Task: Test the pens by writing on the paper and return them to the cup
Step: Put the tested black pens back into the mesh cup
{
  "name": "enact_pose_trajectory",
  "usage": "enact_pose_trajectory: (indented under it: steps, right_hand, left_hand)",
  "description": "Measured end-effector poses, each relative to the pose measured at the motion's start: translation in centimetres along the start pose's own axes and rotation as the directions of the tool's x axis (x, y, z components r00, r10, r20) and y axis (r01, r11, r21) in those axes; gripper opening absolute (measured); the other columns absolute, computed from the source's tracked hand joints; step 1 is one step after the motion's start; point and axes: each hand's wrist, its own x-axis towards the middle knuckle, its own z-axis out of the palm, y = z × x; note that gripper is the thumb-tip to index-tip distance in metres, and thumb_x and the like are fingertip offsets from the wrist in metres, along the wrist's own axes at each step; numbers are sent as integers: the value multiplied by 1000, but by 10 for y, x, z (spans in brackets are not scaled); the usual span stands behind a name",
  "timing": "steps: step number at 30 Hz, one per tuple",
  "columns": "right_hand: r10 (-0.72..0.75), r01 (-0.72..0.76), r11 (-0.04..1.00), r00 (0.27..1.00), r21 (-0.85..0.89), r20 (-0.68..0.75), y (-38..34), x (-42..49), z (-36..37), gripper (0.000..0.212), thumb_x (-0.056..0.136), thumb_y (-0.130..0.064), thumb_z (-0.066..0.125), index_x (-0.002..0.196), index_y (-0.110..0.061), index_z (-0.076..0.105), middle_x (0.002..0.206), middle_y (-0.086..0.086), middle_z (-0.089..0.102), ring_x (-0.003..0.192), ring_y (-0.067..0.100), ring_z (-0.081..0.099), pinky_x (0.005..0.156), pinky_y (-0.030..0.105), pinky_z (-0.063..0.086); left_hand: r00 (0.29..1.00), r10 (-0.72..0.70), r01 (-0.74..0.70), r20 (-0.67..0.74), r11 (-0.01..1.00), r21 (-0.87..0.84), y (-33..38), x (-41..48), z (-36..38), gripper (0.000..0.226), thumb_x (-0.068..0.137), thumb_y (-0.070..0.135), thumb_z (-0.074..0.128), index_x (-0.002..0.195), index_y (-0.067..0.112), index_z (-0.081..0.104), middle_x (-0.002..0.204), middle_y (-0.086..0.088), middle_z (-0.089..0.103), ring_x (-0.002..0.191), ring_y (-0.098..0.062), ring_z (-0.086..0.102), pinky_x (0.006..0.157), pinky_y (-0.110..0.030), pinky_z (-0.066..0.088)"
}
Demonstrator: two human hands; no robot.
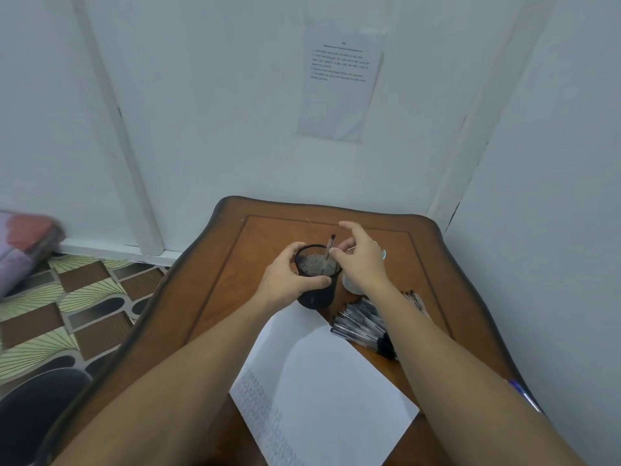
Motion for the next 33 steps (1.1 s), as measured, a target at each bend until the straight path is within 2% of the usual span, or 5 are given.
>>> enact_pose_trajectory:
  steps: [5,10,15,23,33]
  right_hand:
    - [91,-105,988,989,116,118,2,-27,-8,45,90,-17,70,132,-22,55,89,4,66,75,16,60,75,35,54]
    - [130,-115,991,954,-69,269,22,-59,-32,37,87,-21,73,122,-24,61,104,-2,64,96,13,60,76,22,48]
    - [198,-86,931,935,-355,294,51,-76,-45,75,81,-32,79,147,-33,43,153,-3,41,137,21,40,106,40,43]
    - [299,65,711,873,-700,385,60,-76,-32,113,73,-56,79,153,-49,-1,165,-2,14,150,34,9,118,59,7]
    - [258,112,757,853,-644,453,61,-68,-29,109,72,-37,85,154,-44,13,160,-2,29,143,28,28,114,50,34]
  left_hand:
    - [998,-56,57,36,998,-30,-4,-33,-11,92,47,46,88,129,30,51,119,10,61,110,-13,60,95,-39,53]
    - [995,-87,90,54,995,-43,-12,-67,-16,94,48,39,90,132,29,49,122,9,61,112,-16,60,96,-38,52]
    - [994,-100,104,49,991,-81,-18,-86,-14,83,59,21,91,131,31,50,123,7,60,110,-21,62,91,-31,54]
    - [993,-114,118,42,986,-121,-19,-94,-6,80,66,17,88,135,29,50,127,6,57,114,-18,57,89,-28,53]
    - [991,-128,132,31,976,-174,-22,-93,-4,80,62,21,90,133,32,52,122,12,60,115,-12,55,94,-32,51]
